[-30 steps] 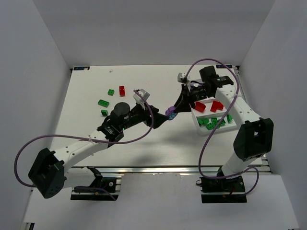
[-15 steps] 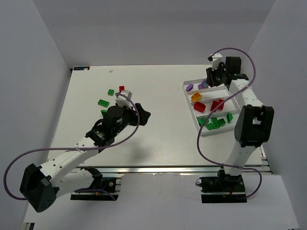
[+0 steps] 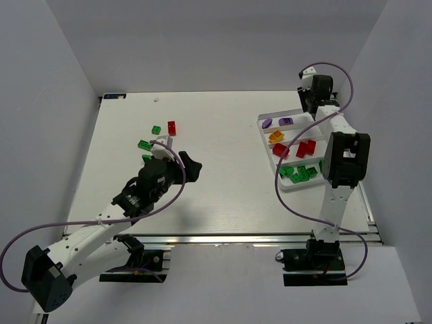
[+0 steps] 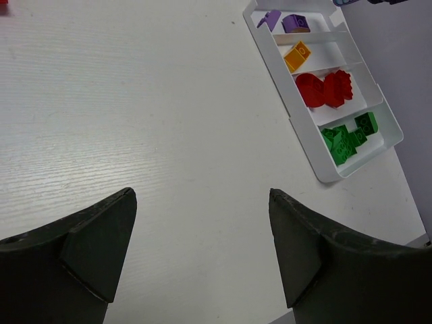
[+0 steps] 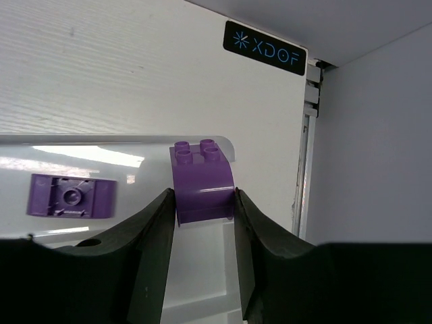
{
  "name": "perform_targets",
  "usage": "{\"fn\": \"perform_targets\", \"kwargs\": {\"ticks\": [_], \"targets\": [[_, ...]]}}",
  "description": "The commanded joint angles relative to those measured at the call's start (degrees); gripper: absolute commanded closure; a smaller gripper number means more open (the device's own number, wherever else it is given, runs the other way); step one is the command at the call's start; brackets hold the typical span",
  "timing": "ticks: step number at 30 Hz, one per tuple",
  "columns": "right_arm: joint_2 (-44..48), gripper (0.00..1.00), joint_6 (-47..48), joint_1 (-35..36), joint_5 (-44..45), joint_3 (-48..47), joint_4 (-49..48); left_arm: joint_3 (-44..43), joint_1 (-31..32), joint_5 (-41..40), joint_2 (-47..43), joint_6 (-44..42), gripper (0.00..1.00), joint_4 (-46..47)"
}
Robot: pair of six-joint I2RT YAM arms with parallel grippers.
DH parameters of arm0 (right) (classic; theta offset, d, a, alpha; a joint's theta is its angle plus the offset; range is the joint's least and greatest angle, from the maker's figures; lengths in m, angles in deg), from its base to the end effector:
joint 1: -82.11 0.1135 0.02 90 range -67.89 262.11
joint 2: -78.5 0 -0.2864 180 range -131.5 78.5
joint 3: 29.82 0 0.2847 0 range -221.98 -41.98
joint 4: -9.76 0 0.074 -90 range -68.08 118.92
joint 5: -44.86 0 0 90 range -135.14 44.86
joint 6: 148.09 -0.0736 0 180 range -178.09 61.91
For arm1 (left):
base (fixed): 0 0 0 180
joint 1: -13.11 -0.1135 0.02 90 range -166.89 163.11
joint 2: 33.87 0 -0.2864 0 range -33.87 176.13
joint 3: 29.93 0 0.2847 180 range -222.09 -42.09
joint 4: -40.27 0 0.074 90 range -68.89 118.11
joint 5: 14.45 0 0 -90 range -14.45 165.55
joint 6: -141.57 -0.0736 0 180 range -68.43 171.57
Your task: Sort the legos into containers by color
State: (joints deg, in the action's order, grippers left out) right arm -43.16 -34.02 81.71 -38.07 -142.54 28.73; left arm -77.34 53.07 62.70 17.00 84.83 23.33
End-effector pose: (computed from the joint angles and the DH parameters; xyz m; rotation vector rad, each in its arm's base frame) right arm 0.5814 -0.0131 0.2442 -0.3501 2.0471 -0.3900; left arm 0.2098 -0.1545 0.2677 -0.0387 1.9704 -0.6368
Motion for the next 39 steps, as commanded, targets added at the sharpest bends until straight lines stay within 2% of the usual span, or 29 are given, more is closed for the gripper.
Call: {"fn": "perform_targets", "kwargs": {"ticks": [1,6,9,12,13,14,16,18,20,22,23,25,26,27,28,29,30,31,32,33,34,35,36,37,38,39], "targets": [[-2.0,0.89,1.5,-0.5,2.2,-2.8,-3.6,-0.3,-0.2,-2.4,-1.7,0.5,0.11,-2.2],[-3.1,0.82,2.3,-0.6,1.0,-1.3,-3.9,-0.7,-0.2,-3.2,-2.2,0.8,0.11,-3.0],[-3.8,0.73,2.2,-0.6,0.1,-1.7,-3.6,-1.0,-0.2,-3.4,-1.7,0.7,0.11,-3.1],[-4.2,0.51,2.2,-0.6,-0.6,-1.9,-3.1,-1.8,-0.2,-3.8,-1.2,0.6,0.10,-3.3],[-4.1,0.39,2.3,-0.6,-0.7,-1.9,-2.9,-2.3,-0.2,-4.3,-0.7,0.5,0.09,-3.6],[-4.1,0.34,2.3,-0.6,-1.3,-1.9,-2.8,-2.6,-0.2,-4.7,-0.4,0.6,0.08,-3.8],[-3.4,0.25,2.1,-0.6,-2.8,-1.8,-1.9,-4.0,-0.2,-7.5,0.5,0.9,0.02,-5.1],[-2.7,0.20,1.7,-0.8,-3.8,-1.8,-1.1,-5.5,-0.5,-8.9,1.2,0.6,0.02,-6.1],[-1.2,0.11,1.3,-1.1,-6.3,-2.1,0.6,-8.5,-2.0,-9.9,3.4,0.1,0.02,-7.3],[1.2,0.10,3.6,-1.5,-13.5,-3.0,5.0,-11.1,-4.3,-8.4,7.3,-0.3,0.03,-9.6],[2.5,0.10,4.9,-1.8,-17.1,-2.8,6.4,-13.6,-7.3,-7.0,8.8,-0.1,0.04,-10.3],[7.6,0.11,7.6,-2.8,-25.0,-1.3,8.7,-16.1,-10.7,-1.2,12.0,0.1,0.19,-11.7],[9.3,0.11,10.8,-3.2,-34.0,0.5,11.3,-17.8,-13.6,1.0,15.2,0.1,0.29,-11.6],[11.1,0.11,12.8,-4.0,-39.0,1.0,13.3,-18.7,-14.6,4.5,16.8,0.1,0.40,-11.7],[13.5,0.12,14.8,-4.1,-44.1,1.1,15.7,-19.7,-15.9,6.0,18.5,0.1,0.63,-11.7],[14.4,0.17,16.6,-4.2,-51.6,1.1,21.2,-20.6,-17.7,7.3,20.3,0.1,0.73,-11.9],[16.3,0.31,19.3,-4.1,-54.3,1.1,23.8,-22.6,-18.4,9.7,24.1,0.1,0.79,-12.7],[17.2,0.39,20.5,-4.2,-57.3,1.3,26.0,-23.9,-19.3,10.7,26.2,0.1,0.84,-13.4],[18.0,0.51,21.4,-4.1,-62.0,1.7,29.5,-25.0,-20.4,11.4,28.0,0.0,0.85,-13.9],[18.8,0.76,21.9,-4.1,-63.6,3.2,30.5,-27.4,-20.7,11.8,31.8,-0.3,0.84,-15.0],[20.7,0.86,21.9,-4.1,-65.2,4.3,31.3,-28.7,-21.0,12.0,33.7,-0.7,0.81,-15.6],[21.6,0.95,21.8,-4.1,-67.2,5.5,31.9,-30.1,-21.2,11.4,35.4,-1.7,0.67,-16.2],[22.7,1.00,20.8,-4.2,-67.7,6.8,32.2,-31.7,-21.2,10.5,37.2,-2.4,0.59,-17.7],[24.4,0.99,20.1,-4.1,-68.2,10.0,32.0,-34.8,-21.2,8.1,40.6,-3.0,0.54,-18.7],[25.4,0.96,19.7,-4.1,-68.8,11.5,31.9,-36.5,-21.2,6.7,42.3,-4.4,0.40,-19.6],[27.3,0.85,19.4,-4.1,-68.9,13.0,31.9,-38.3,-21.2,5.1,43.9,-5.0,0.34,-21.4]]}}
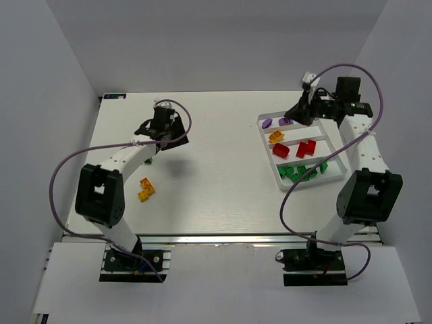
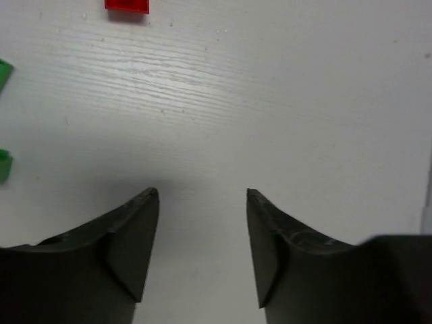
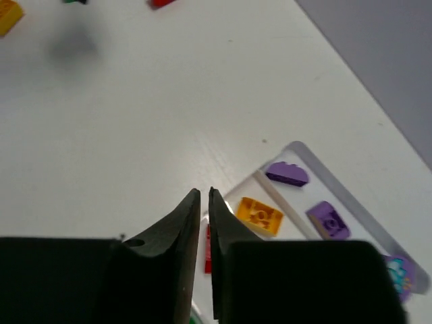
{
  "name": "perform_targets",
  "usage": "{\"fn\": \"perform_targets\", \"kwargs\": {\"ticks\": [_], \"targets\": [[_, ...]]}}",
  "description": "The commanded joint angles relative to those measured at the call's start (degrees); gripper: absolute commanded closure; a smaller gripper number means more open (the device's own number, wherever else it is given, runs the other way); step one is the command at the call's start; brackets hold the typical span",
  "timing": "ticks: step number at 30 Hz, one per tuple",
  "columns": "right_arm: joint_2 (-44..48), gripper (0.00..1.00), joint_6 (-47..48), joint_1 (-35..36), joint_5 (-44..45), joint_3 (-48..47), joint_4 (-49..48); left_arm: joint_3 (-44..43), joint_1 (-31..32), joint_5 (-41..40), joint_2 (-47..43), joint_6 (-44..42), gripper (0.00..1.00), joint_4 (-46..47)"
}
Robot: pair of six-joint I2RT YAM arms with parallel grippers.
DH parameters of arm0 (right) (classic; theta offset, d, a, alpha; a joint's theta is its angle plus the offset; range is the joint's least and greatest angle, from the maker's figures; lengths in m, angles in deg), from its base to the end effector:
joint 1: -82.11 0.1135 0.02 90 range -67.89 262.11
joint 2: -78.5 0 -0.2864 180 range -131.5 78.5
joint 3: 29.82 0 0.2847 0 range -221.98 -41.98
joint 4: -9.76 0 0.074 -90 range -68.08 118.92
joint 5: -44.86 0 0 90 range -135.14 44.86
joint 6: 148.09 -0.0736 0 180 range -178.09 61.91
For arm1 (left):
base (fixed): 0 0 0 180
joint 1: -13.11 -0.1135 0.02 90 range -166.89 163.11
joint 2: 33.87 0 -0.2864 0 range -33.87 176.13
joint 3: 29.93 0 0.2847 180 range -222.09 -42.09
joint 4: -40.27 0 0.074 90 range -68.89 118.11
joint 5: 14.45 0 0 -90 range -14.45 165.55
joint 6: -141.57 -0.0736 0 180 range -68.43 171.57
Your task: Sort the legos into containers by color
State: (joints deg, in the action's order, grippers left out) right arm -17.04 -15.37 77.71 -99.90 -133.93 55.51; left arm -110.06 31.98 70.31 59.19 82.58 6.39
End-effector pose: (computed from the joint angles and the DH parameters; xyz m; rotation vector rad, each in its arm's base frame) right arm 0.4253 0.0276 0.3706 -1.0860 1.6355 0.5252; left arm 0.3935 -0.1274 0.2284 -0.2976 2.3864 -0.3016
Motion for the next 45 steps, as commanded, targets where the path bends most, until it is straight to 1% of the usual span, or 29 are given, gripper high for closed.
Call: {"fn": "perform_targets", "kwargs": {"ticks": [1,2,3,4,7,8,11,15,18,22,28,33,40,42,45], "targets": [[2.1,0.82,0.2,-0.1,-7.3,7.4,4.7,-8.8,-0.2,-4.2,4.9,-4.1,0.29,-5.2],[2.9,0.81,-0.2,-0.1,-7.4,8.9,4.3,-10.5,-0.2,-6.8,6.4,-4.9,0.25,-5.6],[4.7,0.76,-0.4,-0.1,-7.4,10.2,4.0,-12.1,-0.2,-8.0,8.1,-5.5,0.24,-6.7],[5.6,0.74,-0.9,-0.1,-7.5,12.8,3.3,-15.5,-0.2,-9.2,11.3,-6.6,0.23,-7.4],[8.7,0.68,-1.6,-0.1,-7.4,15.9,2.0,-20.1,-0.2,-12.9,16.0,-8.9,0.22,-8.3],[9.2,0.67,-2.3,-0.1,-7.4,17.6,1.5,-22.7,-0.2,-13.8,18.9,-9.3,0.22,-8.4],[11.3,0.65,-3.8,-0.1,-6.9,19.8,-0.3,-27.6,-0.2,-17.9,23.8,-10.0,0.22,-9.7],[12.8,0.64,-6.8,-0.2,-6.4,20.7,-2.7,-31.6,-0.4,-21.7,27.3,-11.3,0.21,-9.0],[13.0,0.64,-9.9,-0.1,-6.3,21.1,-4.9,-35.0,-0.9,-22.2,30.4,-12.5,0.21,-9.4],[12.7,0.63,-11.0,-0.2,-6.0,21.2,-5.7,-39.4,-1.0,-22.1,34.6,-13.7,0.21,-11.0],[13.3,0.62,-10.8,-0.1,-5.4,21.9,-5.6,-41.5,-1.2,-22.9,38.0,-14.5,0.22,-11.0],[13.7,0.62,-10.8,-0.3,-5.1,22.4,-5.7,-41.3,-2.4,-22.6,39.2,-14.3,0.23,-10.3],[13.1,0.62,-11.9,-0.2,-5.4,22.1,-6.1,-41.1,-3.5,-19.6,39.9,-14.7,0.29,-9.0],[12.9,0.62,-12.5,-0.3,-5.7,22.1,-6.5,-40.6,-3.7,-18.9,40.0,-14.7,0.33,-8.3],[12.9,0.62,-12.8,-0.3,-5.7,22.0,-6.6,-40.1,-3.9,-17.5,40.1,-14.4,0.48,-7.6]]}}
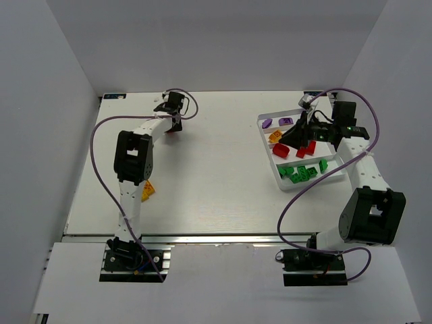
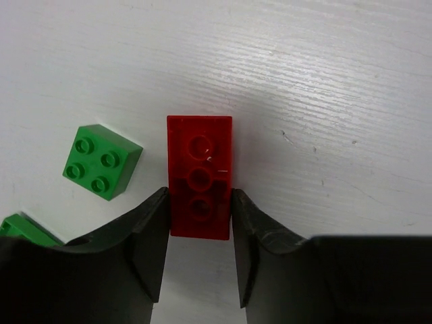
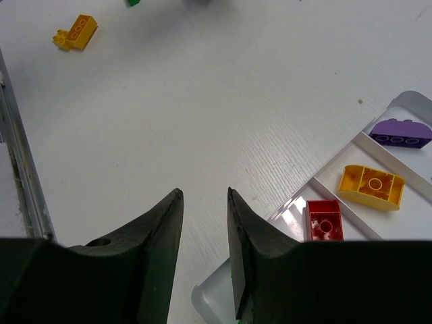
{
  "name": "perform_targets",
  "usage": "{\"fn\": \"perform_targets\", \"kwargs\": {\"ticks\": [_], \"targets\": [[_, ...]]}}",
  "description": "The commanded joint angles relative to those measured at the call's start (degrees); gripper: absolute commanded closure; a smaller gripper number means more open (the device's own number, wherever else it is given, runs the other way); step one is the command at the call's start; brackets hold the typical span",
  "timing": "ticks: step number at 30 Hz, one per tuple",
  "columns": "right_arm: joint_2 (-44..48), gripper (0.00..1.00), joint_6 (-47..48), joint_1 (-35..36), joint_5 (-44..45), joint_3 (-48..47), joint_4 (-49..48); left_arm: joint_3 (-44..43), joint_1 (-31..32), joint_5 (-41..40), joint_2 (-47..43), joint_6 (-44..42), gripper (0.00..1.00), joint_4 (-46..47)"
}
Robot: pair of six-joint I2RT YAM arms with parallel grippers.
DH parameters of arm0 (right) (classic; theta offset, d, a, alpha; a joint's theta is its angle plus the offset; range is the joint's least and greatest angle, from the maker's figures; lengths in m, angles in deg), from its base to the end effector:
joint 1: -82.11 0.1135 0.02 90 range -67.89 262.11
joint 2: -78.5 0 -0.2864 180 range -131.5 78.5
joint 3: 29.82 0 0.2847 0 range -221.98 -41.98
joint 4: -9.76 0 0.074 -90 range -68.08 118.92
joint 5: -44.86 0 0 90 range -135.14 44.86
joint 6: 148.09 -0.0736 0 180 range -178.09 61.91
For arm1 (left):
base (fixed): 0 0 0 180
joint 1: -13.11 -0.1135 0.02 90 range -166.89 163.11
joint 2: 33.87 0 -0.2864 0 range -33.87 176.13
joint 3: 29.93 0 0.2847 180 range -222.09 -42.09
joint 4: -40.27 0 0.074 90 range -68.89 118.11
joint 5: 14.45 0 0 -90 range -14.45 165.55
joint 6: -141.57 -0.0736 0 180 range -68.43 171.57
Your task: Sort the legos into containers by color
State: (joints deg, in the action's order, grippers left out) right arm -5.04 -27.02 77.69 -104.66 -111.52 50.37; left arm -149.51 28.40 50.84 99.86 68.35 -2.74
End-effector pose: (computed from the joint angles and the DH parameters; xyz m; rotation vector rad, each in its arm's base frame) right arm 0.3583 0.0359 0.3138 -0.9251 1.7800 0.7982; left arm 0.5583 -0.1207 0.1325 -0.1908 2.4580 0.3177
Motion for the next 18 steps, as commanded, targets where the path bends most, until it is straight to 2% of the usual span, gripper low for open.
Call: {"fn": "perform_targets", "kwargs": {"ticks": [1,2,7,9,10,14,15,17,18], "targets": [[0.9,0.62,-1.2,-0.2,-0.9,-0.3,-1.5,-0.3,-0.5,2.9,-0.8,-0.1,0.52,1.8],[1.0,0.62,-1.2,-0.2,-0.9,-0.3,-1.4,0.0,-0.5,3.3,-1.0,0.0,0.61,2.5],[1.5,0.62,-0.8,-0.1,-0.7,-0.3,-0.7,4.5,-0.6,6.2,-3.8,0.4,0.77,5.2],[2.1,0.62,-0.7,-0.1,-0.4,-0.3,-0.5,8.1,-0.5,11.1,-8.5,0.9,0.84,7.7],[2.2,0.62,-0.7,-0.1,-0.2,-0.3,-0.5,8.1,-0.6,11.2,-8.5,1.2,0.85,9.0],[4.4,0.63,-3.5,-0.2,2.9,0.6,-3.2,22.2,0.2,26.0,-18.6,4.0,0.86,23.0],[5.0,0.67,-4.5,-0.2,3.8,1.0,-4.3,24.5,0.6,33.7,-22.0,4.8,0.86,25.3],[6.3,0.77,-6.4,-0.5,5.9,1.6,-7.2,29.6,3.0,39.0,-24.5,7.1,0.87,29.9],[6.7,0.91,-7.9,-0.6,6.3,2.1,-8.1,31.4,4.0,43.0,-26.6,7.7,0.87,31.4]]}}
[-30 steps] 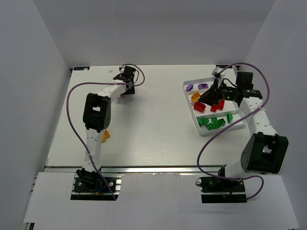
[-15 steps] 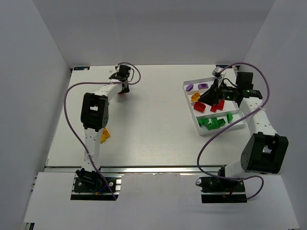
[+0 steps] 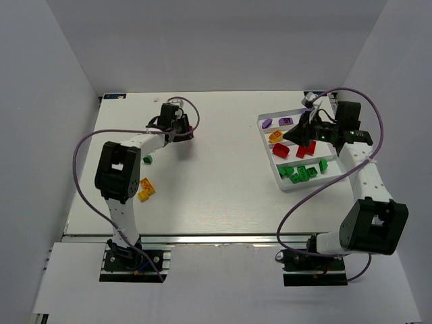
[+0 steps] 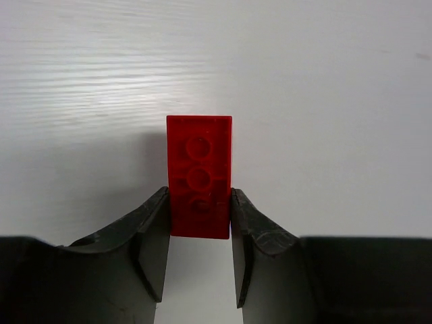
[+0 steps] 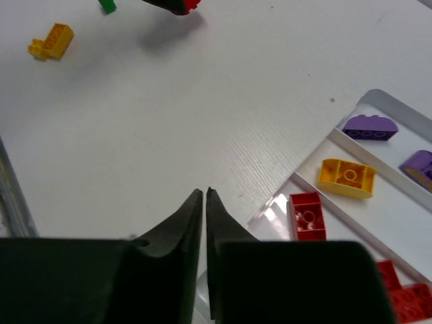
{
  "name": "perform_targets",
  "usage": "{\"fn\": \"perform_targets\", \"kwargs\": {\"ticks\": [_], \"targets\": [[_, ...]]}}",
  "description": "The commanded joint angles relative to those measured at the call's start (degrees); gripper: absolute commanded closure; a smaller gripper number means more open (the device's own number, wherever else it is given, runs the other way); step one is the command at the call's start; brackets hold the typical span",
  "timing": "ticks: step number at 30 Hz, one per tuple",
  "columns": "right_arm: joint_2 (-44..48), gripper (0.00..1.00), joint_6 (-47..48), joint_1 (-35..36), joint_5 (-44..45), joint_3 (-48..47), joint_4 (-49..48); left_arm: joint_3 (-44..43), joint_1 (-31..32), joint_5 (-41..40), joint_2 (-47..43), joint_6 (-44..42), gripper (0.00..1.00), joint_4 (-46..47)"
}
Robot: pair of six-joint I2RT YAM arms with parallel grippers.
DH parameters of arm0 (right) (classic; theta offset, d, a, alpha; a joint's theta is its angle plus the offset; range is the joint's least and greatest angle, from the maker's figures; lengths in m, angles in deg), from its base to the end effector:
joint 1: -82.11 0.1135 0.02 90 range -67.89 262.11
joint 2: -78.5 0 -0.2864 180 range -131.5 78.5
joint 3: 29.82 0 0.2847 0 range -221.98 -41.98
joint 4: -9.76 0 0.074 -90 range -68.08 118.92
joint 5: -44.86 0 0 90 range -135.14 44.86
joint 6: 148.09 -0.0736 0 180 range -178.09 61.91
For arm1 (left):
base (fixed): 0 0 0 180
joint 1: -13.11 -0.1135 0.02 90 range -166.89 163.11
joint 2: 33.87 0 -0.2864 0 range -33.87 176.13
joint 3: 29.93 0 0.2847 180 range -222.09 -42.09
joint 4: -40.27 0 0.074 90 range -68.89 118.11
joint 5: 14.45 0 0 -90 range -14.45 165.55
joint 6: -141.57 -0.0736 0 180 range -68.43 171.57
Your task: Sort the legos into containers by color
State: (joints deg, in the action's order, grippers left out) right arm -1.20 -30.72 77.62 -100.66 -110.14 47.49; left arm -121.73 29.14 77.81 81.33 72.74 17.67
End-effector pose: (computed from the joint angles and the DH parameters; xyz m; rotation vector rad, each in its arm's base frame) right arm 0.3494 0.0334 0.3286 -0.8742 1.7837 0.7103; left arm 0.4853 -0.1424 0.1534 -0.0886 2.4006 -0.3545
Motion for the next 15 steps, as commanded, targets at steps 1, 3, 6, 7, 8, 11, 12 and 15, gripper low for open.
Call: {"fn": "perform_targets", "kwargs": {"ticks": [1,3,6,7,8,11,12,15], "targets": [[3.2,0.97,-5.1,-0.6,2.9,0.9,-5.9,5.4,5.8,17.3,-9.1,5.0,0.88,13.8],[4.1,1.00,-6.9,-0.7,3.3,1.2,-7.4,9.6,8.7,19.3,-10.6,6.7,0.88,19.7],[5.2,1.00,-7.9,-0.7,4.2,1.5,-8.2,11.3,14.2,21.6,-10.9,10.6,0.89,26.0],[5.3,1.00,-8.0,-0.8,4.6,1.6,-8.2,10.9,16.7,22.3,-9.7,12.1,0.89,27.2],[5.9,1.00,-8.1,-0.9,4.9,1.7,-8.2,10.3,18.0,22.3,-8.9,12.8,0.89,28.6],[7.3,1.00,-8.8,-1.5,5.8,2.4,-8.4,5.7,21.8,22.8,-4.6,14.3,0.89,29.5],[7.7,1.00,-9.0,-1.7,6.2,2.6,-8.6,4.2,23.3,22.8,-3.4,15.1,0.89,29.8],[9.4,1.00,-10.1,-2.8,7.4,3.4,-9.7,-2.0,25.6,23.3,1.6,16.4,0.89,30.4]]}}
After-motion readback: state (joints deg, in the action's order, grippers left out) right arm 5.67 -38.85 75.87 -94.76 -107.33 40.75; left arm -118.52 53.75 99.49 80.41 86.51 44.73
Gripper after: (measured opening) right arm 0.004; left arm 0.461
